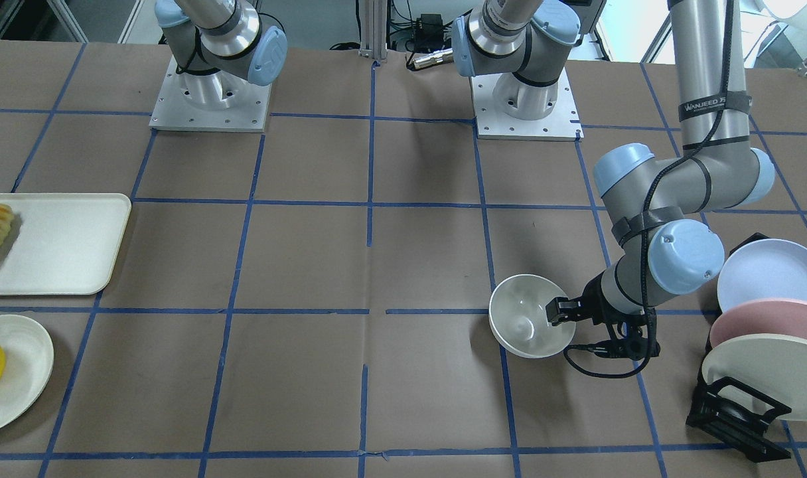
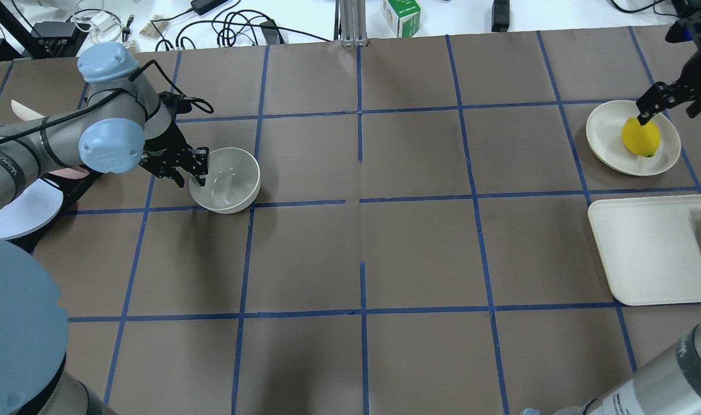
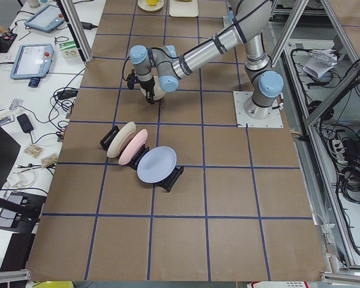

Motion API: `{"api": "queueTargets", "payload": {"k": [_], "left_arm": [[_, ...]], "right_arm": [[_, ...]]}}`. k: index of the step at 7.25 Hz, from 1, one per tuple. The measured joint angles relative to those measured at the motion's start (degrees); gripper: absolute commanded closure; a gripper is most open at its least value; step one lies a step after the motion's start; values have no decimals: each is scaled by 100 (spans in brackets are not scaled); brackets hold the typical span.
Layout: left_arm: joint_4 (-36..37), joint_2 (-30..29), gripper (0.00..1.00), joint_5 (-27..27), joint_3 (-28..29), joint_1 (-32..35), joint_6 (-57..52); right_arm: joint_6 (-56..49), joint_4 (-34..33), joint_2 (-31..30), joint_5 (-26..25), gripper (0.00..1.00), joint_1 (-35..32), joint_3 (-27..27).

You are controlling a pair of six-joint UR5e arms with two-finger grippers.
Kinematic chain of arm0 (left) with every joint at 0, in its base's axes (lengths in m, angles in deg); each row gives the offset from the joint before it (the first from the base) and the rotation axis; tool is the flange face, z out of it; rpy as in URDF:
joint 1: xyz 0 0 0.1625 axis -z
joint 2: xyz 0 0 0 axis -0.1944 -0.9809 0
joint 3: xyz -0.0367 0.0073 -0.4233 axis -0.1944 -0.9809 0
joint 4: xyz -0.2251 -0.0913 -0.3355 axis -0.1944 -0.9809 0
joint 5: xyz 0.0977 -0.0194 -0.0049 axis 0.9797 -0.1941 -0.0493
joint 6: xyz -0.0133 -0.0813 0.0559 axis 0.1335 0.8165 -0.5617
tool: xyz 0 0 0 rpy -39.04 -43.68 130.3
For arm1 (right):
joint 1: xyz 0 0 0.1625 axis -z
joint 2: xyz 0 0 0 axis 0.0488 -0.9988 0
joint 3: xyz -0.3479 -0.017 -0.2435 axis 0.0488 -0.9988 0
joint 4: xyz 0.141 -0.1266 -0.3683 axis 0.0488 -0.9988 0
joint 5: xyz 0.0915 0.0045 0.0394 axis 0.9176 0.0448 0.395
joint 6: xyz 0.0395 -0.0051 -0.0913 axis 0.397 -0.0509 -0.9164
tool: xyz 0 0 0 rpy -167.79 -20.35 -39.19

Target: Place bowl and put lemon in it

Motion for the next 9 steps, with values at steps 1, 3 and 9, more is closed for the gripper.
{"api": "queueTargets", "payload": {"k": [1,3,9], "left_arm": [[6,3,100,-7,-2,-3,-8],[13,21,100,-14,-4,-4,-13],[-6,203,100,-352,3,-20,-33]], "right_arm": [[-112,-142,143,2,0,40,-1],[-239,-684,485,-12,0,59,2],[-340,-882,947,-34,32,65,5]]}}
